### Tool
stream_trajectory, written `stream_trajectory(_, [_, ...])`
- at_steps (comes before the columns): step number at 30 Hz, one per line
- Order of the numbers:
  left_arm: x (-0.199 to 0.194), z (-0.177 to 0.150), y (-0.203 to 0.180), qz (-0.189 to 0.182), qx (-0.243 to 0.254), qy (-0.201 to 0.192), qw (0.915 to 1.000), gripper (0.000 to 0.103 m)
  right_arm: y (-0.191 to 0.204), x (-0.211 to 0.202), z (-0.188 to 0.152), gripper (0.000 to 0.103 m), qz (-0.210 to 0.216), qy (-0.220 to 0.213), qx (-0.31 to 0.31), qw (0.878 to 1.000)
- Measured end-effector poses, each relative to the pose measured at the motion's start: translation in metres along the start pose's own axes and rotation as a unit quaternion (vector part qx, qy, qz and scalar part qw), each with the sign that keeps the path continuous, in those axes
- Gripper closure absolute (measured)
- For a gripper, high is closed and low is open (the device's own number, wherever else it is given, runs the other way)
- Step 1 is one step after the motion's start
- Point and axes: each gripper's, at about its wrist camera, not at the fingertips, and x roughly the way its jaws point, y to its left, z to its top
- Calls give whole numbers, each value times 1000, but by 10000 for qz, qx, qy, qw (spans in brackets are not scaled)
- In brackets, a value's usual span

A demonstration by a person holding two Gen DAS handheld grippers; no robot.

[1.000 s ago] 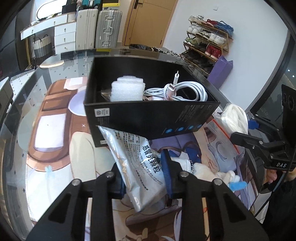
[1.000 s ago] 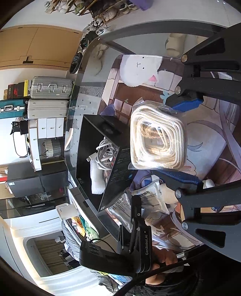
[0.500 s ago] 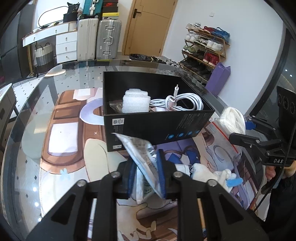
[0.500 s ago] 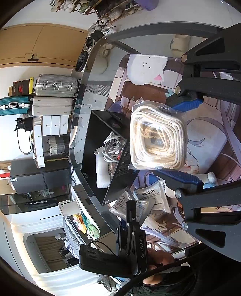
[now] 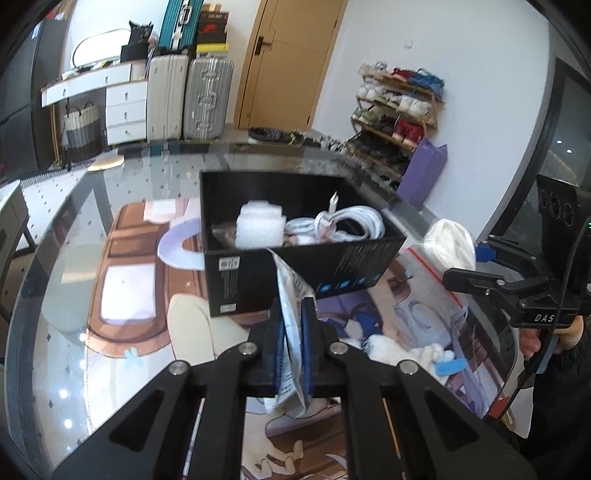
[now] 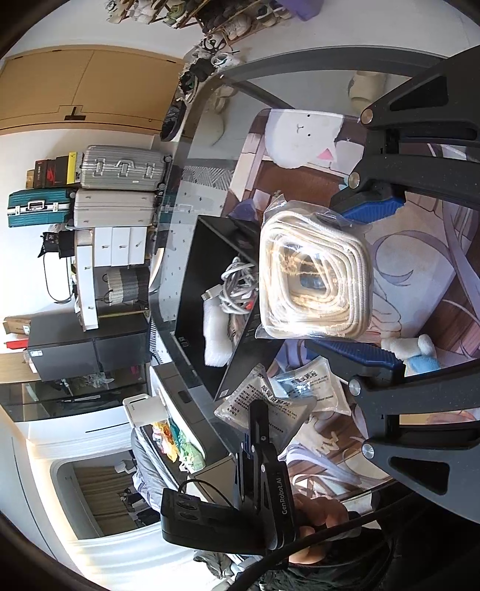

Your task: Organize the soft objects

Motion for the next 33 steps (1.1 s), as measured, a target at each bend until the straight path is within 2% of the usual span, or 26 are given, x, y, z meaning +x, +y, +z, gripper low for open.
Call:
stream_trajectory(6, [-14,6,-4,-32,66,-300,9995,98,5,-14,5,48,56,-306,-28,9995])
stream_trajectory(12, [-4,5,-2,-94,36,-102,9999,98,7,-16,8,48,66,-354,-33,9993])
stream_trajectory(15, [6,0,-3,14,39,46,10000,97,7,-16,8,48,51,-346,-24,9994])
stream_trajectory(17, [11,-3,-2,36,54,133,9999,94,7,-15,8,48,49,-344,-25,9994])
stream_trajectory(20, [15,-7,-4,143,95,172,9997,77,6,-16,8,48,45,-345,-20,9994])
stream_trajectory(21, [15,-7,-5,155,110,185,9996,61,6,-16,8,48,43,-344,-20,9994])
stream_trajectory(22, [13,-8,-6,166,119,157,9997,54,7,-17,8,48,39,-345,-18,9994])
stream_trajectory(27, [12,-11,-10,236,353,196,9989,52,5,-17,8,48,43,-340,-18,9994])
stream_trajectory(33, [29,-11,-19,372,675,450,9960,52,3,-17,7,48,50,-301,-31,9995])
